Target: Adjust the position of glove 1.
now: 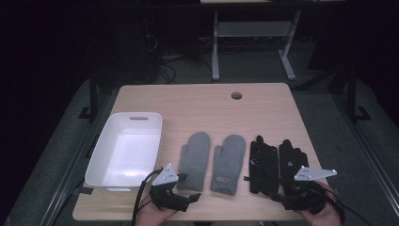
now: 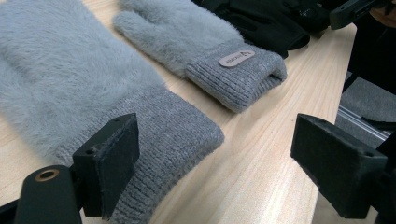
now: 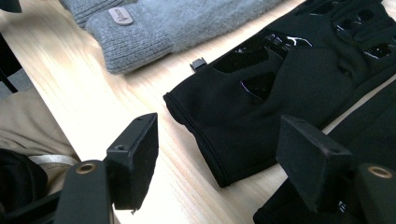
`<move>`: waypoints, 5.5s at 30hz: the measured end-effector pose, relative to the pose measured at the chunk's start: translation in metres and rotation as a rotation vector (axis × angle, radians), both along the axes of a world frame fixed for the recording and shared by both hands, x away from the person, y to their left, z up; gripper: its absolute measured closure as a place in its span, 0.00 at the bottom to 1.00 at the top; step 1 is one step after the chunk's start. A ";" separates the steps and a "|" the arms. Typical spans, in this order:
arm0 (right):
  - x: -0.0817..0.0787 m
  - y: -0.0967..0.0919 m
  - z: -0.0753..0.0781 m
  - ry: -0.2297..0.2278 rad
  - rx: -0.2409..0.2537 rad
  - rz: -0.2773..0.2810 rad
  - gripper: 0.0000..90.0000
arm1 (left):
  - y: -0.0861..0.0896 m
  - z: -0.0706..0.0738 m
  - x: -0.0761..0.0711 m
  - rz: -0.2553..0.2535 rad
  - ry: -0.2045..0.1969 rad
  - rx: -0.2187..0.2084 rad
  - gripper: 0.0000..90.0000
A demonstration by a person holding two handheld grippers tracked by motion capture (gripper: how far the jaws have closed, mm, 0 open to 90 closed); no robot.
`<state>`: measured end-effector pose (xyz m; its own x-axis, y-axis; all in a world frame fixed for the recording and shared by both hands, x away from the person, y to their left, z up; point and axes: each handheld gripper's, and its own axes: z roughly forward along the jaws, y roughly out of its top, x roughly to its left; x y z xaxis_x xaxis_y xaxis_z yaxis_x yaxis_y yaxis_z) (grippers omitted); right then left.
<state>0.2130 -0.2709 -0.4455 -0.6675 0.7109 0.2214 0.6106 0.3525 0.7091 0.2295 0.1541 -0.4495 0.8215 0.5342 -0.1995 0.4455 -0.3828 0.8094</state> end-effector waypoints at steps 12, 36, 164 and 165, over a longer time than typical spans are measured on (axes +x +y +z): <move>0.001 0.012 0.011 -0.030 -0.002 0.023 0.32 | 0.003 0.001 0.001 0.009 -0.005 -0.001 0.17; 0.059 0.078 0.048 0.025 -0.095 0.200 0.32 | 0.012 0.009 -0.001 0.038 -0.033 -0.019 0.17; 0.143 0.262 0.067 0.059 -0.308 0.485 0.91 | 0.034 0.026 -0.004 0.120 -0.071 -0.093 0.17; 0.145 0.263 0.065 0.066 -0.314 0.482 0.91 | 0.034 0.026 -0.004 0.116 -0.070 -0.088 0.17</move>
<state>0.3578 -0.0079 -0.3808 -0.9243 0.3680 0.1011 0.3680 0.7893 0.4914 0.2258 0.1880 -0.4239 0.7686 0.6096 -0.1939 0.4238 -0.2581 0.8682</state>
